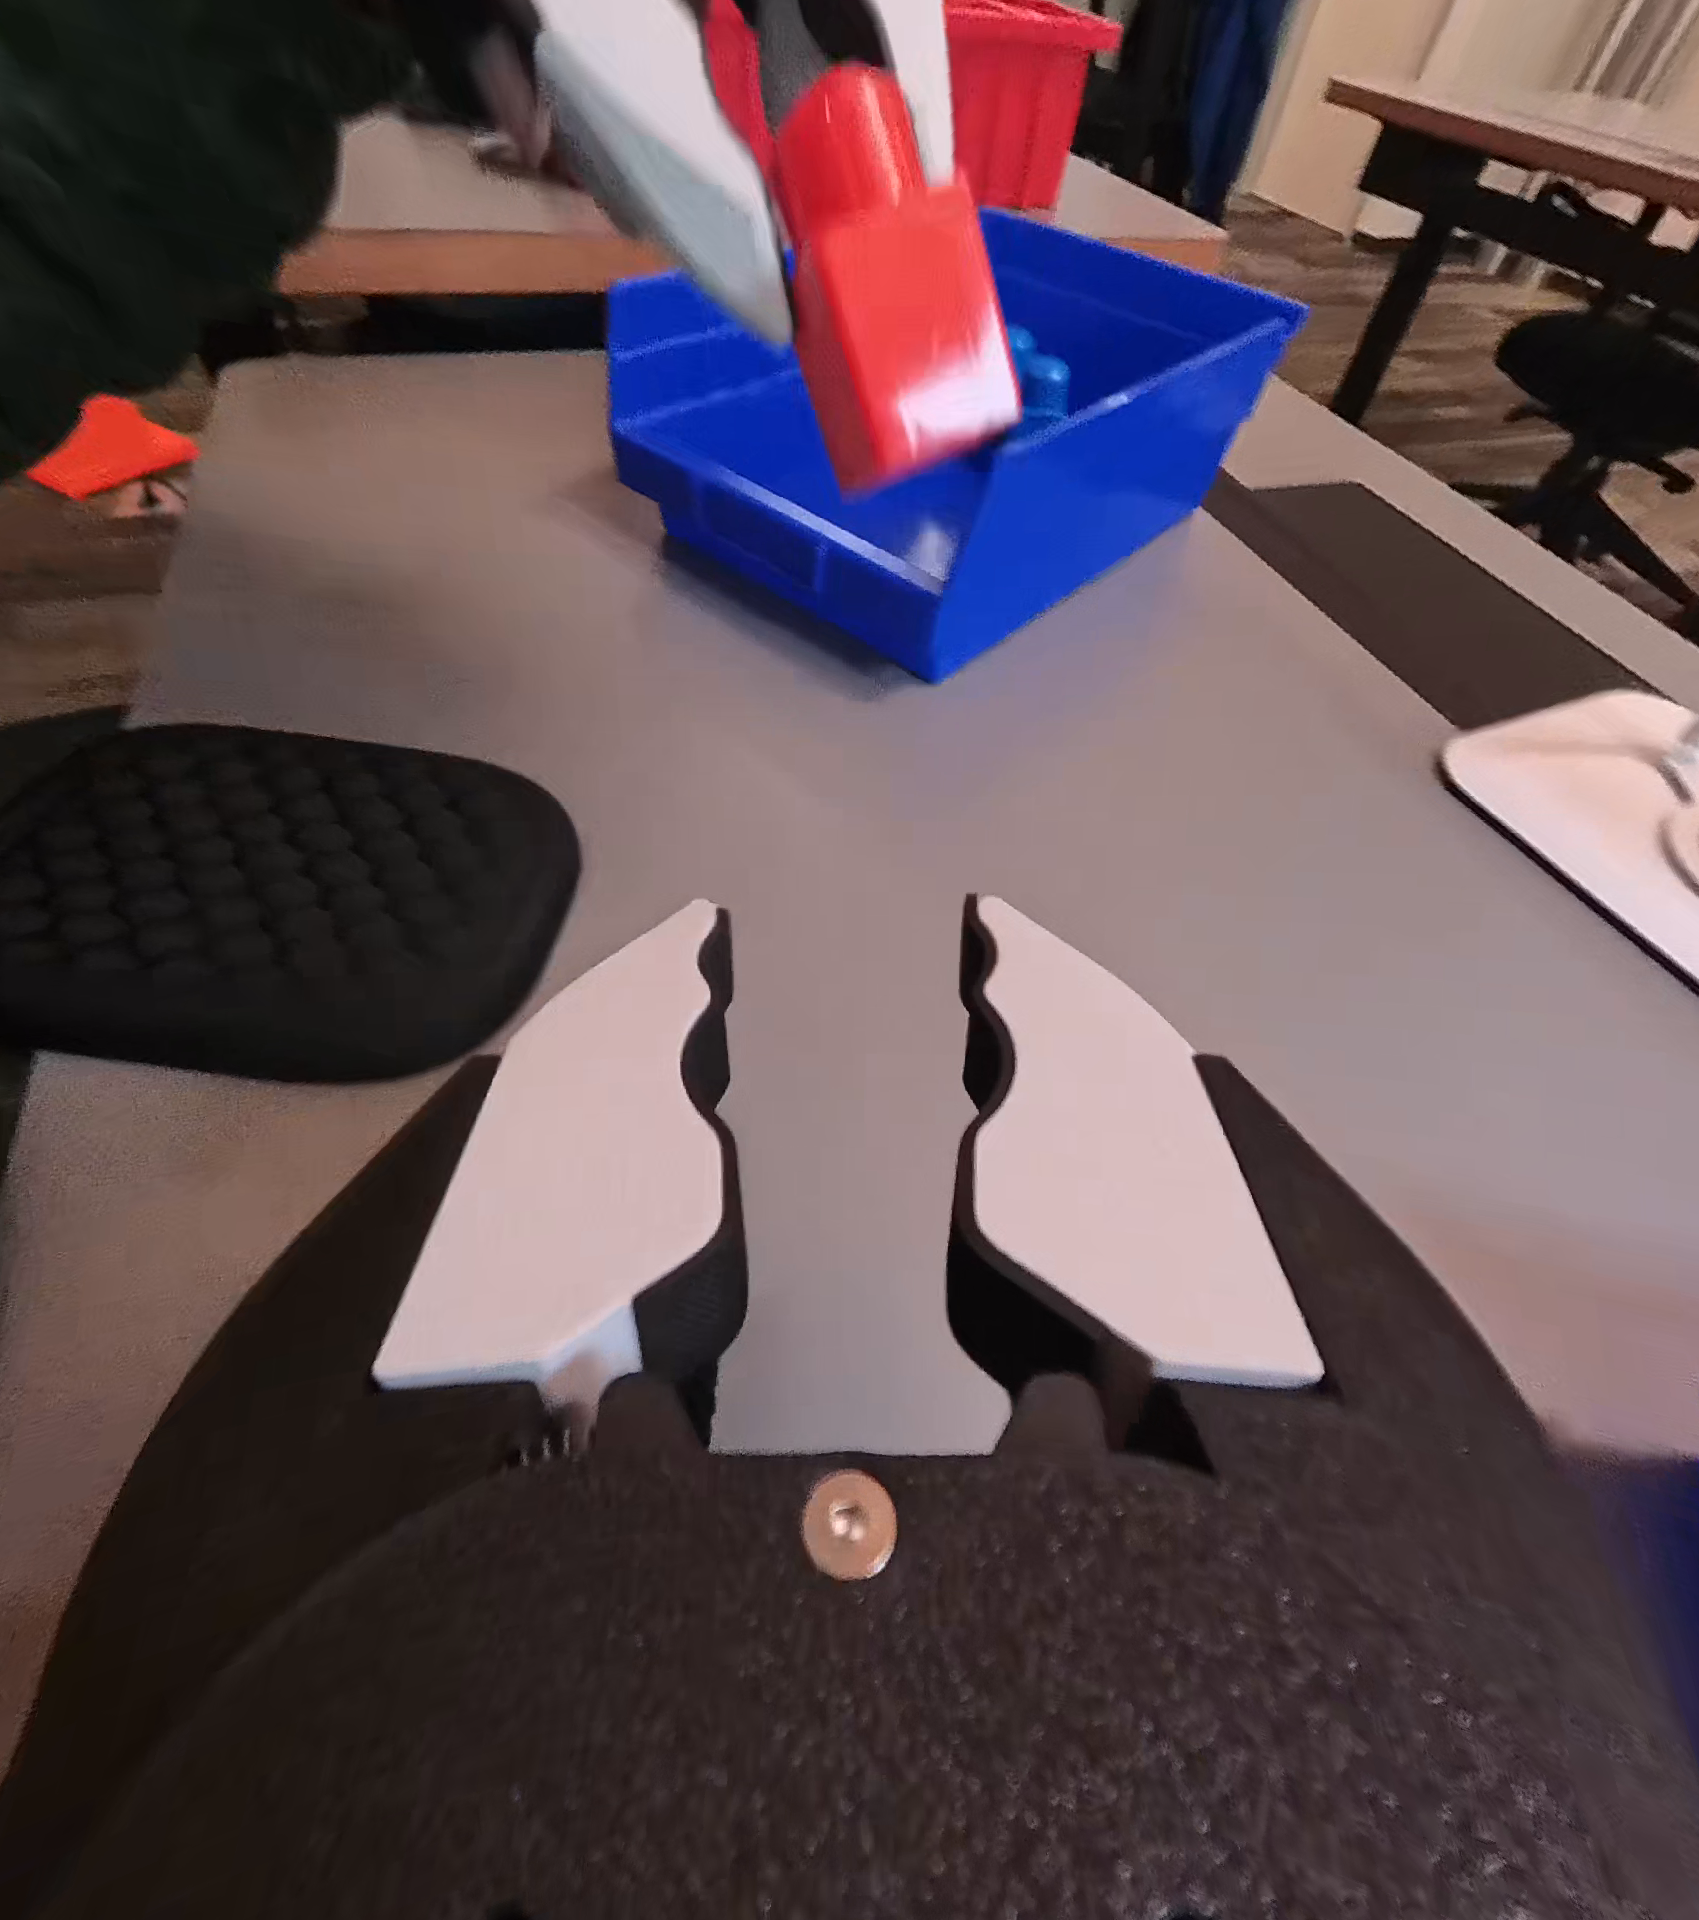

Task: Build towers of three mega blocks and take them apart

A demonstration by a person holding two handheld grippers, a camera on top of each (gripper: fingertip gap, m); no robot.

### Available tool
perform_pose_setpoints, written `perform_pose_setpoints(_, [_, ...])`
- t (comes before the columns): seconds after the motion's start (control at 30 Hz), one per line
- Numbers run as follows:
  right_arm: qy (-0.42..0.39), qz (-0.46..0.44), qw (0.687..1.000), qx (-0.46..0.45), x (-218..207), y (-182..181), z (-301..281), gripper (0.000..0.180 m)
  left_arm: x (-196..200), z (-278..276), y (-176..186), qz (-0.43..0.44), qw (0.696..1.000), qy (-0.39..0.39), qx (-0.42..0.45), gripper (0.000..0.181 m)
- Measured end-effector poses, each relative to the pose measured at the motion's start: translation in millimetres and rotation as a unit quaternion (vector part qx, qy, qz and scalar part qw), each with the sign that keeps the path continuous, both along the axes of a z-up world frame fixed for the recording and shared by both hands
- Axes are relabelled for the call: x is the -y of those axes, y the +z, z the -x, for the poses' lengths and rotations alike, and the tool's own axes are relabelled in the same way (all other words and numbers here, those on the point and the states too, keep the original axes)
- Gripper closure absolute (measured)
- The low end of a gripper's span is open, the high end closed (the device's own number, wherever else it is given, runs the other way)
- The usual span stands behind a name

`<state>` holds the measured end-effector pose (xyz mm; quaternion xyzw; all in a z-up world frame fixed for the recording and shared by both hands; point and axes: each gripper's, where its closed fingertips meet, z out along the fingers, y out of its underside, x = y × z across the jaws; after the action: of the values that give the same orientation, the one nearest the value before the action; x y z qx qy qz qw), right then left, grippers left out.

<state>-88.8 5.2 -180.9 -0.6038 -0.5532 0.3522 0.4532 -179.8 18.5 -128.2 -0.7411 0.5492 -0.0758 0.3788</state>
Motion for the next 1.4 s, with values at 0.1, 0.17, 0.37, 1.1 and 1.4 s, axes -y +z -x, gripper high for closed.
perform_pose_setpoints(0.1, [0.014,-0.02,1.0,0.003,12.1,1.8,16.4,0.125,24.6,-44.2,-18.7,0.004,0.998,-0.063,-0.026,0.148])
perform_pose_setpoints(0.17, [0.024,-0.045,0.999,0.01,18.6,-0.3,22.0,0.121,36.6,-63.7,-31.4,0.016,0.995,-0.091,-0.034,0.148])
perform_pose_setpoints(0.37, [0.052,-0.099,0.993,0.025,30.2,1.7,14.2,0.144,31.7,-56.3,-19.9,0.014,0.996,-0.086,0.001,0.145])
perform_pose_setpoints(1.1, [0.015,-0.021,0.999,-0.02,-1.2,3.3,-8.6,0.143,-173.8,342.8,-132.3,0.15,0.849,0.485,-0.145,0.138])
perform_pose_setpoints(1.4, [0.006,-0.014,1.0,-0.009,-4.6,-1.9,-9.4,0.143,-170.5,245.4,-59.2,0.084,0.927,0.353,-0.092,0.147])
